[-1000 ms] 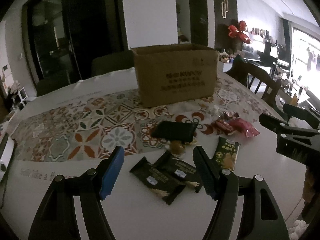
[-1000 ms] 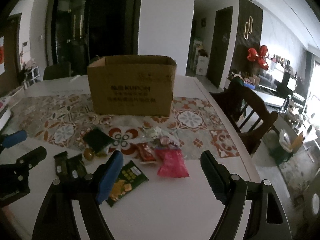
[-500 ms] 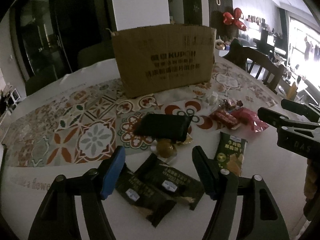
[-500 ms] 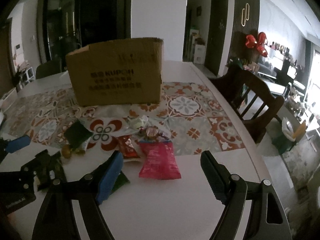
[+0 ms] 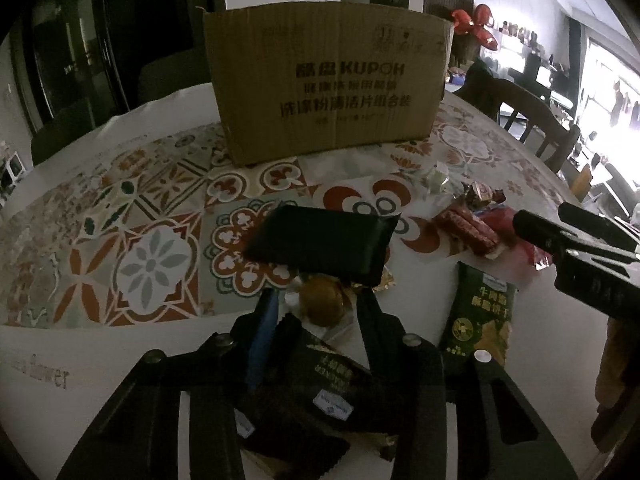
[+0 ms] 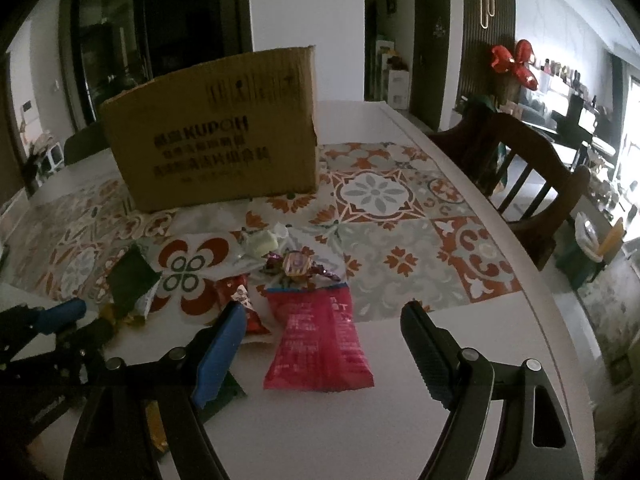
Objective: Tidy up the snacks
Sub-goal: 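Grasp the round brown snack with the left tool while the right tool grasps the red bag, then carry the brown snack and red bag over the cardboard box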
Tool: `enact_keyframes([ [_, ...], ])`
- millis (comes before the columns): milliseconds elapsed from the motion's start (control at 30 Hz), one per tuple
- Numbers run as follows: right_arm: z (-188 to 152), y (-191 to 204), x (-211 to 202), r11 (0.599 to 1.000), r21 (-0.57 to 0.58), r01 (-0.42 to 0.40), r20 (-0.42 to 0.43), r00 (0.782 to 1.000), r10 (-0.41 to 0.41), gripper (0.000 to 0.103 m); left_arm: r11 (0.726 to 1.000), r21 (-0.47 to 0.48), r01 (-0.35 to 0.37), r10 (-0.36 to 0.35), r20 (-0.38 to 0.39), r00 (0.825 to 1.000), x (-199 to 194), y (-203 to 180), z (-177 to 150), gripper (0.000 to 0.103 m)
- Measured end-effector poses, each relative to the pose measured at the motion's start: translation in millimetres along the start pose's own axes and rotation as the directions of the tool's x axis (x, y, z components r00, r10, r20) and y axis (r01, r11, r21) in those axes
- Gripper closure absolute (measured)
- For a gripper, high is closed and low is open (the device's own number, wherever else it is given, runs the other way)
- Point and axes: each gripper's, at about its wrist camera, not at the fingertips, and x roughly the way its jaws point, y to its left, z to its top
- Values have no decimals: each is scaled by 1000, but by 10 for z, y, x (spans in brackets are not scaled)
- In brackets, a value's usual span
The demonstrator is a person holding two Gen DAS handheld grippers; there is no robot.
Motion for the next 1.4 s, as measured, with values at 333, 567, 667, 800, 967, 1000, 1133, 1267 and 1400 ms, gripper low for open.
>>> enact_keyframes([
  [333,-6,-11,93,1000,15,5,-22,1000,-5,24,999,-25,24,-24,-15,1000,104,31,29,74],
  [567,-46,-11,169,1000,18,-20,-61,998,21,51,1000,-25,19,-19,-12,1000,99,19,19,74],
  [667,-61,3,168,1000,10,-26,-63,998,27,58,999,-35,30,-30,-15,999,91,30,17,75],
  [800,-70,26,127,999,0,-34,-62,998,34,61,999,-36,37,-37,-7,999,22,20,14,75],
  [967,-70,39,-39,999,-9,-36,-39,999,36,61,998,-33,52,-51,18,999,-157,-20,19,75],
  [1000,-70,41,-81,999,-8,-40,-33,999,40,61,998,-33,56,-55,25,998,-199,-26,21,75],
  [1133,-51,60,-258,998,-7,-59,-3,998,59,61,998,-32,58,-56,70,996,-412,-45,60,75],
  [1267,0,84,-411,997,-12,-73,34,997,73,61,998,-24,56,-53,115,992,-585,-47,113,75],
  [1400,75,121,-579,996,-23,-86,82,993,88,61,999,-15,52,-49,168,985,-748,-48,203,75],
])
